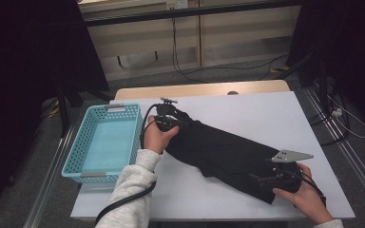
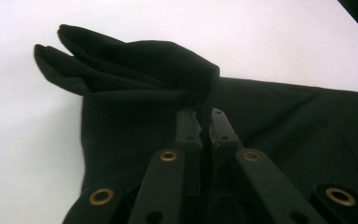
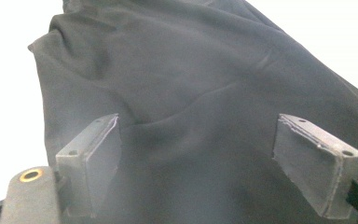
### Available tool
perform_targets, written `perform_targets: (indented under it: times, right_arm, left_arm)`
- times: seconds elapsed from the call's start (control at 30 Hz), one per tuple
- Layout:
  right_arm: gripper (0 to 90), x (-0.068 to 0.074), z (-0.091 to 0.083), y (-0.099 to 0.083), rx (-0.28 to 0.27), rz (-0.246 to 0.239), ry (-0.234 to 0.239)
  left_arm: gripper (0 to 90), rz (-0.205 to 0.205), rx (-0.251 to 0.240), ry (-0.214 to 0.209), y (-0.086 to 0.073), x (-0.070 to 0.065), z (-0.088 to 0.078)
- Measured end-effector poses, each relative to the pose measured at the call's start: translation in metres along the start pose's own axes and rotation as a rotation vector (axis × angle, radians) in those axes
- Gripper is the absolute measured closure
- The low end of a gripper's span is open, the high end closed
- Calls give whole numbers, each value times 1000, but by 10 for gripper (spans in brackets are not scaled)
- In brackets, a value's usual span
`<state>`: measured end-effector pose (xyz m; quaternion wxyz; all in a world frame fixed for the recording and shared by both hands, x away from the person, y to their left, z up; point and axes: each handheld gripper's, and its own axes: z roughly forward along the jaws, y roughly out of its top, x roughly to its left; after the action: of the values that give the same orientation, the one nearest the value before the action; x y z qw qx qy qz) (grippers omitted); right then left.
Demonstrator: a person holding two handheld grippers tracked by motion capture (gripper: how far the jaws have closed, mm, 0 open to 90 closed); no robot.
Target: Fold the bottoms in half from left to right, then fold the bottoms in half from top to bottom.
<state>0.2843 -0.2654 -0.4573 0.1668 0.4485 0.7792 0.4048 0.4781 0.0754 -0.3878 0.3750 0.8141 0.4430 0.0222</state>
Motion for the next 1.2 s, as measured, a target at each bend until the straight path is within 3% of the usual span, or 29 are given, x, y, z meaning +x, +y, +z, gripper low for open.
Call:
perform_targets:
  times: [0.17, 0.47, 0.8, 0.97, 1.03, 1.13, 1.2]
  right_arm:
    - [154, 1, 1, 0, 4, -4, 5]
    - [153, 1, 2, 0, 5, -6, 3]
    - [154, 1, 3, 0, 9, -13, 3]
    - [153, 2, 5, 1, 13, -17, 7]
    - [154, 3, 5, 2, 11, -18, 8]
    - [154, 5, 7, 4, 5, -22, 10]
    - [154, 6, 9, 6, 1, -24, 12]
  left_arm:
    - [856, 5, -4, -35, -6, -9, 7]
    - [852, 60, -2, -65, -19, -25, 18]
    - [846, 71, 9, -113, -32, -41, 35]
    - [833, 120, -4, -148, -37, -51, 37]
    - [767, 107, -10, -170, -37, -52, 35]
    - [614, 120, -48, -157, -36, -49, 27]
    - [472, 104, -76, -178, -36, -45, 20]
